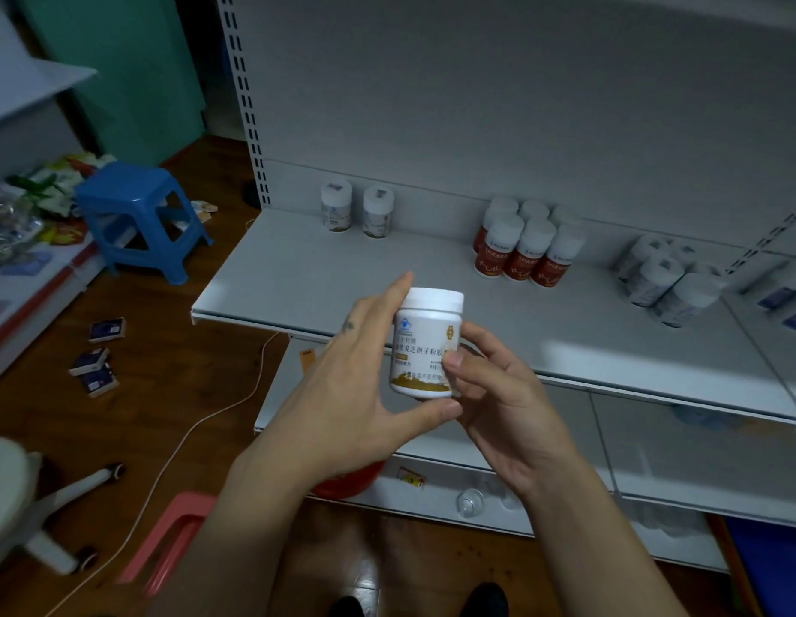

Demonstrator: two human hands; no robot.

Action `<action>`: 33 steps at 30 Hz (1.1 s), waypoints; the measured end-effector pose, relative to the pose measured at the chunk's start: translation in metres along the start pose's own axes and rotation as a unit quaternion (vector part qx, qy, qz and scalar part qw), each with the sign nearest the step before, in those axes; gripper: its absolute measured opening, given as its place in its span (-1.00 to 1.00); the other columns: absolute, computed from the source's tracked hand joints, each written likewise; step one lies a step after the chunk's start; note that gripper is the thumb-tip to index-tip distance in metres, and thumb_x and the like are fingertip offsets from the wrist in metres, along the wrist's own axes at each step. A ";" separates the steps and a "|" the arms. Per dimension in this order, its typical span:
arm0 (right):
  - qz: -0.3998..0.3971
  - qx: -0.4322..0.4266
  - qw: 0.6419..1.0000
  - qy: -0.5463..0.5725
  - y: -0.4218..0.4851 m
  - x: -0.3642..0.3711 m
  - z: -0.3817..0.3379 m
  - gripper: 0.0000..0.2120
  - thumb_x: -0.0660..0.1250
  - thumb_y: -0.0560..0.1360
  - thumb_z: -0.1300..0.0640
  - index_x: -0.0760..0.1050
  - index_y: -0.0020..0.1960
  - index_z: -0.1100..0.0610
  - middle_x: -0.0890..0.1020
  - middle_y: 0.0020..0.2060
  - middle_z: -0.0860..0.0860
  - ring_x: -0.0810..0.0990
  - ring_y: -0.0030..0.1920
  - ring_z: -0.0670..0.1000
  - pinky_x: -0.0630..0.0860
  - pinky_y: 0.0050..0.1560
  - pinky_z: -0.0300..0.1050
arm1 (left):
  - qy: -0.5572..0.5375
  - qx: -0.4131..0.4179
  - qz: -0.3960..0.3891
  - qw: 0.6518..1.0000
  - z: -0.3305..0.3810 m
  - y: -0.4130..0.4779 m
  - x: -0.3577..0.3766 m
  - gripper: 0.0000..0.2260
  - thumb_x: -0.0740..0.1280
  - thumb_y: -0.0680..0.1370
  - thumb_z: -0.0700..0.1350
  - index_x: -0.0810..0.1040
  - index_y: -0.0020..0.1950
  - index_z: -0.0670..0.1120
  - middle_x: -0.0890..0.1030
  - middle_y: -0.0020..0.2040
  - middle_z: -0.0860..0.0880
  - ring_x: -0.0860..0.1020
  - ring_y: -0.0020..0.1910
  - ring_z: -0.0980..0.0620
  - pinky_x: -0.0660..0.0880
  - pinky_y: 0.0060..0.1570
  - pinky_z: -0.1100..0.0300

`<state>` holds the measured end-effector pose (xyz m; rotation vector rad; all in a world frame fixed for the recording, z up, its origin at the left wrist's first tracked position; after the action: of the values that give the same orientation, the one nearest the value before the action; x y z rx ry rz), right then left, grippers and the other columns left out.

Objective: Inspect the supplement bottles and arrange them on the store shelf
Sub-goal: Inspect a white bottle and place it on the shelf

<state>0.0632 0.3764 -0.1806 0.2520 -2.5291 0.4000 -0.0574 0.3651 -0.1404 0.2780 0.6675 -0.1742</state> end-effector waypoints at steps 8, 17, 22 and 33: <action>-0.019 0.014 1.000 -0.007 0.003 0.002 0.002 -0.48 0.32 0.34 0.32 0.45 0.31 0.27 0.59 0.20 0.30 0.57 0.22 0.32 0.55 0.18 0.14 | -0.026 -0.036 0.020 0.999 -0.004 -0.002 -0.005 -0.10 0.32 0.29 0.40 -0.08 0.51 0.39 0.43 0.18 0.21 0.44 0.10 0.32 0.50 0.13 0.17; -0.072 0.036 0.997 0.016 0.000 0.015 0.005 -0.48 0.28 0.38 0.21 0.47 0.33 0.30 0.57 0.23 0.32 0.59 0.17 0.25 0.59 0.13 0.02 | 0.011 -0.055 0.059 0.997 -0.004 -0.003 -0.012 0.01 0.26 0.18 0.58 0.03 0.53 0.26 0.41 0.02 0.26 0.44 -0.02 0.30 0.50 0.12 0.00; -0.094 0.040 0.994 0.040 -0.001 0.019 0.006 -0.51 0.22 0.42 0.22 0.47 0.33 0.31 0.55 0.24 0.34 0.58 0.18 0.24 0.58 0.14 0.03 | 0.028 -0.042 0.093 0.994 0.003 -0.005 -0.016 -0.01 0.27 0.19 0.55 0.11 0.53 0.20 0.33 -0.02 0.40 0.36 -0.01 0.50 0.49 0.13 -0.02; 0.011 -0.007 0.999 -0.032 0.001 -0.003 -0.002 -0.48 0.38 0.32 0.31 0.49 0.28 0.19 0.69 -0.06 0.20 0.66 -0.03 0.16 0.55 0.16 0.07 | 0.016 -0.068 0.057 0.996 -0.008 -0.008 -0.007 -0.15 0.31 0.41 0.34 -0.08 0.56 0.24 0.30 0.09 0.19 0.40 0.06 0.26 0.50 0.13 0.03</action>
<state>0.0661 0.3781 -0.1809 0.2364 -2.5994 0.3874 -0.0695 0.3602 -0.1442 0.1869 0.6904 -0.0153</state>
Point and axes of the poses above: each hand's wrist, its own y-axis towards the middle knuckle, its own x-axis out of the palm, z = x × y, the point moved 9 cm from there along y, towards the middle knuckle
